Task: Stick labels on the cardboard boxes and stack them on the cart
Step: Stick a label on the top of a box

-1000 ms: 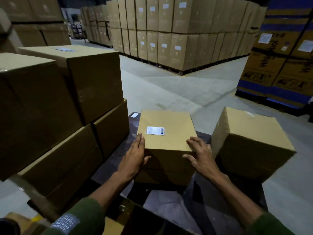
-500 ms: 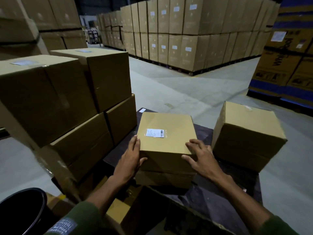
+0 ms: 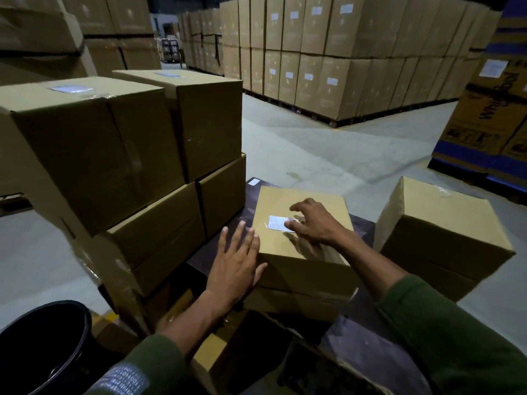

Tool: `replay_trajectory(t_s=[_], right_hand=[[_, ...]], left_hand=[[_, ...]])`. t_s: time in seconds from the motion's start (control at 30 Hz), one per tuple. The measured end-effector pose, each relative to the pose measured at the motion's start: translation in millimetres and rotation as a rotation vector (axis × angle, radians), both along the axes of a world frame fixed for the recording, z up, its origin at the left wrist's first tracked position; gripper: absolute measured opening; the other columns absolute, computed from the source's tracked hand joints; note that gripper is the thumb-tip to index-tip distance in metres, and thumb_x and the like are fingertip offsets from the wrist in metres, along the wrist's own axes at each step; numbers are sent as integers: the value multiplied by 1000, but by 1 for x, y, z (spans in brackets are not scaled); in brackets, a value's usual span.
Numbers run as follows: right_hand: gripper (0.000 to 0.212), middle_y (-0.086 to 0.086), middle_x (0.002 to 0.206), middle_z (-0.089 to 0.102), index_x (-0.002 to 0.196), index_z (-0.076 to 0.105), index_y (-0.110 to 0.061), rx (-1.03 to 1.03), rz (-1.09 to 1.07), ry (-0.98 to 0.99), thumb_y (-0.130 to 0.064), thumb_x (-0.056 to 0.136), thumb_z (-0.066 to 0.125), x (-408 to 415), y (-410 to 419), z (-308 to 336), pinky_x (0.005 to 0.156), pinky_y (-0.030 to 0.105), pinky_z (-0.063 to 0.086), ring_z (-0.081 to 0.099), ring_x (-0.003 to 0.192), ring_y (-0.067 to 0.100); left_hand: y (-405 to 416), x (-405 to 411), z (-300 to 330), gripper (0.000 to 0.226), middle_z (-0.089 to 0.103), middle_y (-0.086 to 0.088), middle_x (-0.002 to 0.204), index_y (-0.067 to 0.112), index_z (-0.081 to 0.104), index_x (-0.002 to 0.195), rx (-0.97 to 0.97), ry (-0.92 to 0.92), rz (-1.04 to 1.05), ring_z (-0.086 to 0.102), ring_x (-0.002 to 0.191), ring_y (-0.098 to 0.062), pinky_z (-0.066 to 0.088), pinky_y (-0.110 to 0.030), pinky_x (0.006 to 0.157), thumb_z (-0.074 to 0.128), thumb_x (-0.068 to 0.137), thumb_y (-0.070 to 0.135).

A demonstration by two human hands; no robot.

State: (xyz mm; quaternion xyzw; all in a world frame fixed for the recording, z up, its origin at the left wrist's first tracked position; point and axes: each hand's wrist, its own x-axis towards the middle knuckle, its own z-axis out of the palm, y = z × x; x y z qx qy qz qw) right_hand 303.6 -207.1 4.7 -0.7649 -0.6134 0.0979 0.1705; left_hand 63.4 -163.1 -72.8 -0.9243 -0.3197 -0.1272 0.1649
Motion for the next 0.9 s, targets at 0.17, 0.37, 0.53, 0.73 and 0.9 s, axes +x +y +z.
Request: replay_trajectory(t_s=[0.17,0.37,0.53,0.73,0.9], right_hand=[[55,9,120,52,124,62,-20,-176,72,-126,-54,82,70,5,22,1,90,42,47,50,105,26],[46,7,107,62,105,70,-11,-282,91,-123,-48,78,78,5,38,17,77,39,51,60,95,25],[42,2,96,70,97,72,-12,-403,72,-55,-44,73,84,1,51,30,63,25,48,66,87,21],[39,-1,86,67,87,62,-18,-306,56,-127,-43,69,87,-1,51,36,56,28,39,59,75,14],[25,-1,89,68,97,68,-16,-141,-33,96,-30,79,80,12,27,37,63,27,42,62,81,15]], left_hand=[[1,1,-2,67,36,-17,155,8,41,147,-21,-23,5,16,149,-35,5,-59,118,44,98,54],[3,1,-5,67,41,-17,152,6,46,143,-16,-61,-23,25,146,-35,16,-59,118,53,94,51],[3,1,-5,66,42,-17,151,7,46,143,-24,-71,-12,27,146,-36,18,-59,117,54,94,50],[3,2,-6,64,38,-17,154,7,41,145,-42,-65,-9,25,146,-37,16,-60,118,50,97,48],[1,1,-6,64,37,-18,154,6,40,145,-50,-86,-11,26,146,-37,19,-59,117,52,97,46]])
